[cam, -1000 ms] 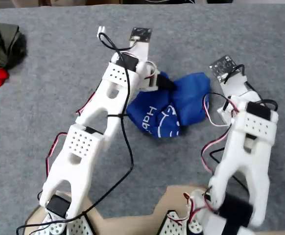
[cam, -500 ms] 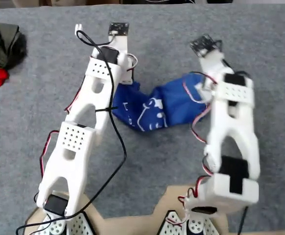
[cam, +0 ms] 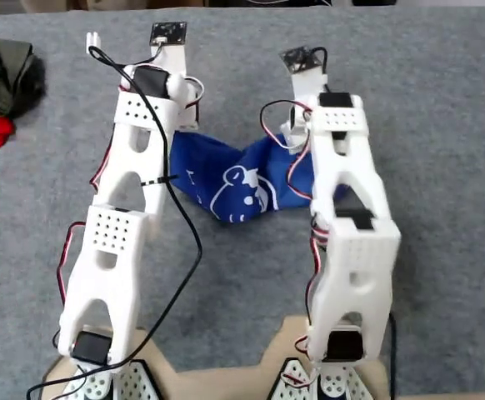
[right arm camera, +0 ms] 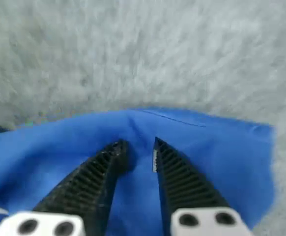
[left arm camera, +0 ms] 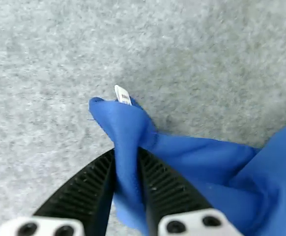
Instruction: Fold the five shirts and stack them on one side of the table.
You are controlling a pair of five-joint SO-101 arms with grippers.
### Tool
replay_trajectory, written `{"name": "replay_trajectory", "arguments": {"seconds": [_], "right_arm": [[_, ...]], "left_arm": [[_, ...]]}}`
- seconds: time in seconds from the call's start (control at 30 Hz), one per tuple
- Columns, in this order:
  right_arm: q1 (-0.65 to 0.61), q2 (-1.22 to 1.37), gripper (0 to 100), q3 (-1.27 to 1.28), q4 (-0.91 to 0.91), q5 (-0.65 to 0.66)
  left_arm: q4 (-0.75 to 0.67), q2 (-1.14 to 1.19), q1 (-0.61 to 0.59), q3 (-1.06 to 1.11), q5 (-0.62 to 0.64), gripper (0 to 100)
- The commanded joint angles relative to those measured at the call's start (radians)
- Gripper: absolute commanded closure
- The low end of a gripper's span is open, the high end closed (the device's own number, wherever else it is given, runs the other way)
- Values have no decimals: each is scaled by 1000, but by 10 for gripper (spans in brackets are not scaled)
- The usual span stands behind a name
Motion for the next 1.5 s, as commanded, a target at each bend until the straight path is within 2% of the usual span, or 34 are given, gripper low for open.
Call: {"name": "replay_trajectory", "arguments": {"seconds": [0.0,0.07,0.17,0.3,0.43,0.67,0.9,1.23,1.37,1.47], "right_arm": [[48,137,893,-259,193,-9],[71,209,903,-395,295,-9],[107,306,989,-599,423,2],[150,410,994,-854,583,34],[217,433,994,-987,595,32],[295,298,995,-1026,595,32],[268,147,994,-1026,588,32],[262,165,994,-1017,588,32],[225,196,993,-1017,592,40],[148,213,984,-1017,592,40]], "left_arm": [[8,-22,-40,-52,-40,980],[8,-22,-61,-52,-55,980],[8,-22,-100,-83,-66,980],[12,-22,-146,-167,-66,980],[37,-22,-166,-252,-66,980],[35,-113,-164,-252,-66,980],[35,-285,-95,-252,-68,980],[35,-582,-84,-247,-66,980],[35,-638,-87,-244,-66,980],[37,-642,-87,-244,-66,980]]}}
